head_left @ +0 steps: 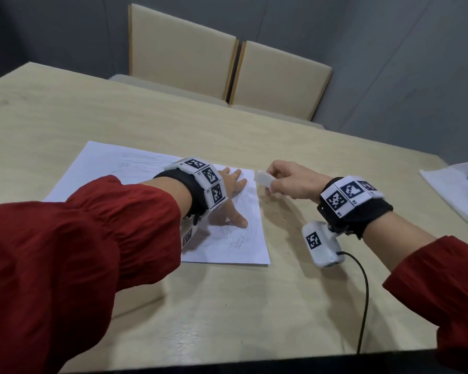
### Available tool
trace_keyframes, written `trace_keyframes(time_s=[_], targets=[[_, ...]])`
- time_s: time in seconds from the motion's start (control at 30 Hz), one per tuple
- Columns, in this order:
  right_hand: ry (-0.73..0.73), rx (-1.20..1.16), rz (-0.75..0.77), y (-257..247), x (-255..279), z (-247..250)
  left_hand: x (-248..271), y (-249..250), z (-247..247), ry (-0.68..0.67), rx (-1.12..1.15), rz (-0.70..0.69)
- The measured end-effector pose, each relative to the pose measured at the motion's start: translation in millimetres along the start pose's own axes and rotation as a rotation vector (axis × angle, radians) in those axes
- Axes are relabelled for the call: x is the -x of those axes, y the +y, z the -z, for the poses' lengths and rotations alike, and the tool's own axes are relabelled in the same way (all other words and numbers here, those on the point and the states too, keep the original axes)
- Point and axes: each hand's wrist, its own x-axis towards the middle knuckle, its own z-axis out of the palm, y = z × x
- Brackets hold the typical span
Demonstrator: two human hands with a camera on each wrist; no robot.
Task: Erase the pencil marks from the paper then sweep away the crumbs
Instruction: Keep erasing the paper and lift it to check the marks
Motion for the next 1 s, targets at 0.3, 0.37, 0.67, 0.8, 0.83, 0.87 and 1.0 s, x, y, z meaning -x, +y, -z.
trace_keyframes(time_s=[0.3, 0.37, 0.67, 0.8, 0.83, 0.87, 1.0], targets=[[0.092, 0.490, 0.092, -6, -10, -16, -4, -3, -9, 0.000, -0.004, 0.007], [0.119, 0.486, 0.095, -4, -15, -20, -4, -3, -7, 0.004, -0.011, 0.004], [0.133, 0.556, 0.204, -3, -17, -26, -6, -8, -9, 0.027, -0.005, -0.024], [0.185, 0.601, 0.179, -13, -24, -23, -17, -16, -17, 0.043, 0.025, -0.031], [0.199, 0.606, 0.179, -14, -23, -23, -18, -16, -18, 0.046, 0.029, -0.031], [0.197, 0.615, 0.184, -14, -21, -24, -20, -16, -19, 0.047, 0.031, -0.030], [0.126, 0.657, 0.213, -11, -13, -27, -17, -16, -20, 0.013, 0.162, -0.069]])
